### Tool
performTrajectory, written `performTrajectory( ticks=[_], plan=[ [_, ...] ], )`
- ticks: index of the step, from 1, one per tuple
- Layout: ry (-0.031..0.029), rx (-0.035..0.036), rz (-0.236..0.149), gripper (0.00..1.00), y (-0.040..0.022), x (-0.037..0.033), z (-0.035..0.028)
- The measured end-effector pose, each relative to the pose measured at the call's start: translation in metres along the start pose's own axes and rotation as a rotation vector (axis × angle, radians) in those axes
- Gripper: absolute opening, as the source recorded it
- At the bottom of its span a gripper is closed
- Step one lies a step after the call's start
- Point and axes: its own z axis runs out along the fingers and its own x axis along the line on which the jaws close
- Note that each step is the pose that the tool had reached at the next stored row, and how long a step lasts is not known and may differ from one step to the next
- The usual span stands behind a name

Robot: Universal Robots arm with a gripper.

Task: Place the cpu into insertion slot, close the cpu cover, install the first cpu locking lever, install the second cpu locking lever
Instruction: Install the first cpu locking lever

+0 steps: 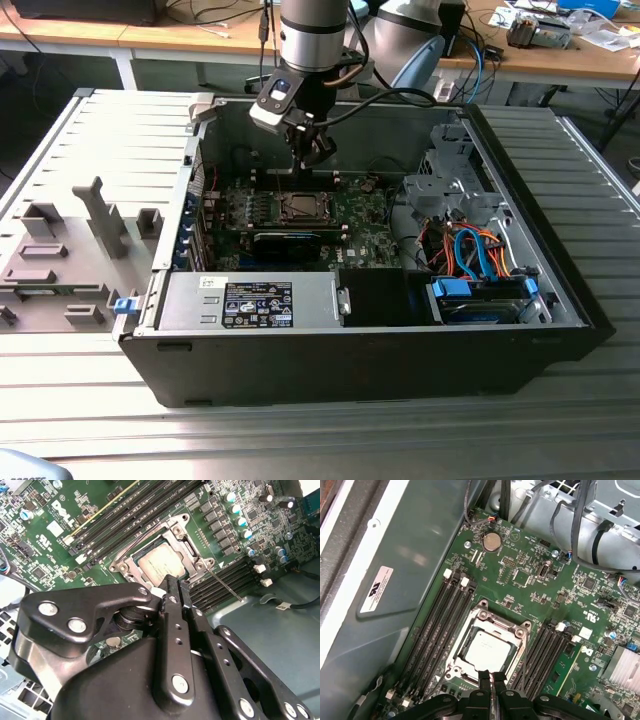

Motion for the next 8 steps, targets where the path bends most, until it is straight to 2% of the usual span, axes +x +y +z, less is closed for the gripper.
performTrajectory(
  ticks=[8],
  plan=[
    [-0.0005, -0.0003, -0.019, 0.16, 0.0, 0.0, 0.0]
  ],
)
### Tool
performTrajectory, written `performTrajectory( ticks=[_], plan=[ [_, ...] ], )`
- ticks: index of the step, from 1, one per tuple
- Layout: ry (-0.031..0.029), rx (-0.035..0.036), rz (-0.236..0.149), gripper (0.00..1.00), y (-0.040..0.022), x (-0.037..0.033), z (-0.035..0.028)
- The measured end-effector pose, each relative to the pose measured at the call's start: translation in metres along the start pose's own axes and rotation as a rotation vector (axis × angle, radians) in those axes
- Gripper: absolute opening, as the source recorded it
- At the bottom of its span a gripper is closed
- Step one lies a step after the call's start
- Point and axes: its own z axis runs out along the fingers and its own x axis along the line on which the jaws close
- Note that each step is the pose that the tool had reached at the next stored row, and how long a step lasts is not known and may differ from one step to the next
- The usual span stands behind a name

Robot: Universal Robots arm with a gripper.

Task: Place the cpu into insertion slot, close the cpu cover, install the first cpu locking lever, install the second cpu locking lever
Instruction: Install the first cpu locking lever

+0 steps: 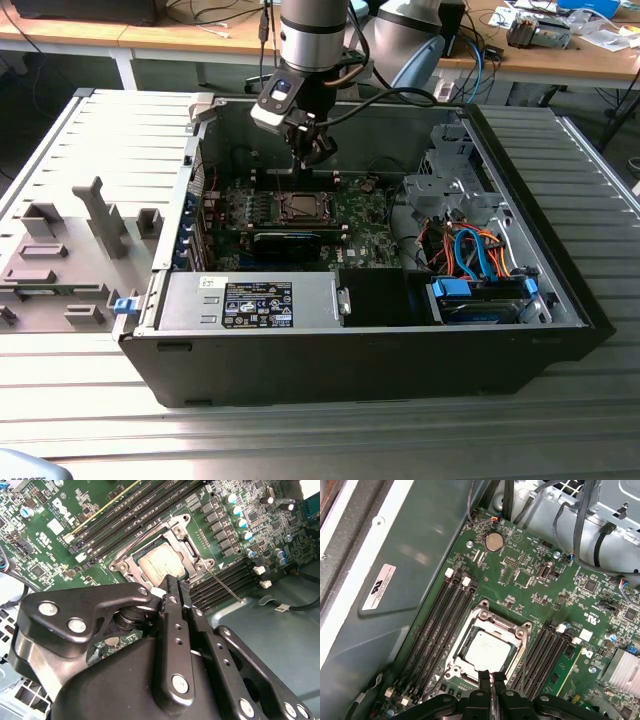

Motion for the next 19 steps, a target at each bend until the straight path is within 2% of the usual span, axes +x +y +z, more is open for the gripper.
performTrajectory(
  ticks=[19],
  plan=[
    [-0.0011, -0.0007, -0.043, 0.16, 0.0, 0.0, 0.0]
  ],
)
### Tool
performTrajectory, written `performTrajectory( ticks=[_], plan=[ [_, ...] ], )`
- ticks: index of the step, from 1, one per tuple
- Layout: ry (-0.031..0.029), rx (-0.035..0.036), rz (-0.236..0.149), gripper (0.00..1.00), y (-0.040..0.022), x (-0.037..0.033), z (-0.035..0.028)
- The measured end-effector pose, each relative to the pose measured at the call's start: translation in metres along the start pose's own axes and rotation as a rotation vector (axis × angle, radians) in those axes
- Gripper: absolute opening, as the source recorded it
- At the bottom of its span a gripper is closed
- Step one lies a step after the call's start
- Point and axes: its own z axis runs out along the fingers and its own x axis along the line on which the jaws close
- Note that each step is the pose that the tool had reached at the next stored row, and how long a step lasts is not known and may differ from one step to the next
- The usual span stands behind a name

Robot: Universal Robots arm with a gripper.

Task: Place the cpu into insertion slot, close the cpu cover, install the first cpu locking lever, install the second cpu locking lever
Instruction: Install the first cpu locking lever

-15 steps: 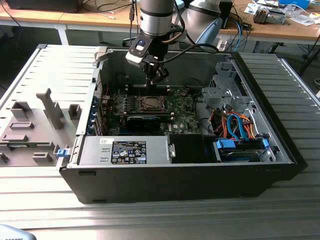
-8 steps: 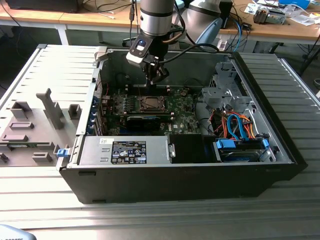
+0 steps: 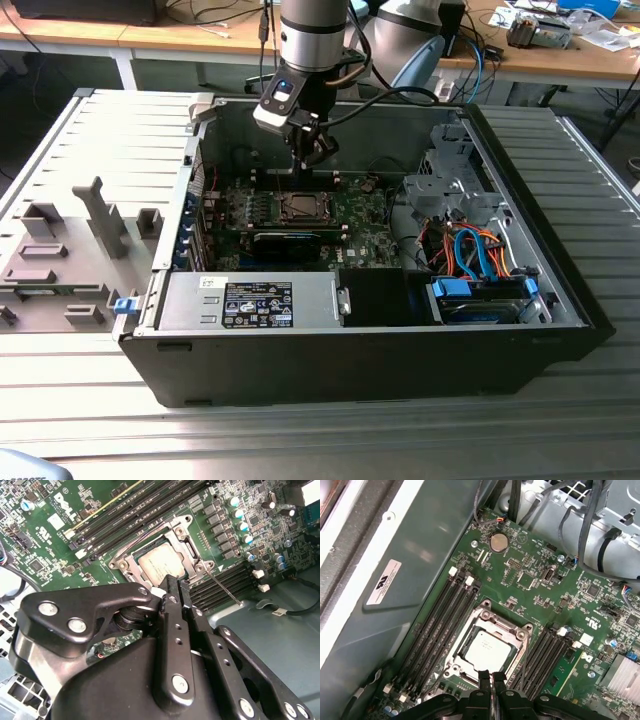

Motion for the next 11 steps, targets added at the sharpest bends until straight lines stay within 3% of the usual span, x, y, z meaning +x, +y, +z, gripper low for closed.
performTrajectory(
  ticks=[11],
  plan=[
    [-0.0005, -0.0004, -0.02, 0.16, 0.0, 0.0, 0.0]
  ],
)
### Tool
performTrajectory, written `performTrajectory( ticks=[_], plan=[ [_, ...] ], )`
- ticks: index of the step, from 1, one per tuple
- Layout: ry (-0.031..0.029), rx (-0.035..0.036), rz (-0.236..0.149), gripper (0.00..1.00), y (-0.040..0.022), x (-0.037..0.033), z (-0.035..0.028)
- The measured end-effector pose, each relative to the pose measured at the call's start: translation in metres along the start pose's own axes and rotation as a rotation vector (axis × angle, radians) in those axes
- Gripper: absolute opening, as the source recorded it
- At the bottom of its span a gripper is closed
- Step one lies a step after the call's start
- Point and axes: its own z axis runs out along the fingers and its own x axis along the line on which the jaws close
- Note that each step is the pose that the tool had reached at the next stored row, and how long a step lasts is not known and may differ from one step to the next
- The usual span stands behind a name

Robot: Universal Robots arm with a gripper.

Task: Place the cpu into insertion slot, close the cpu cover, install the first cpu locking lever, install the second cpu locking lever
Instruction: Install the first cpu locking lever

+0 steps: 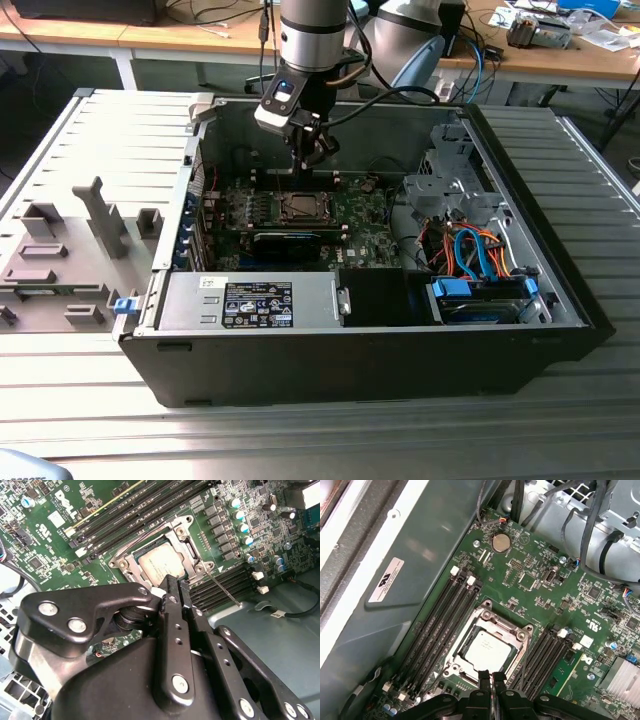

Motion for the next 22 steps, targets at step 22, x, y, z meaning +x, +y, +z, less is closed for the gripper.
performTrajectory(
  ticks=[22],
  plan=[
    [-0.0009, -0.0005, -0.033, 0.16, 0.0, 0.0, 0.0]
  ],
)
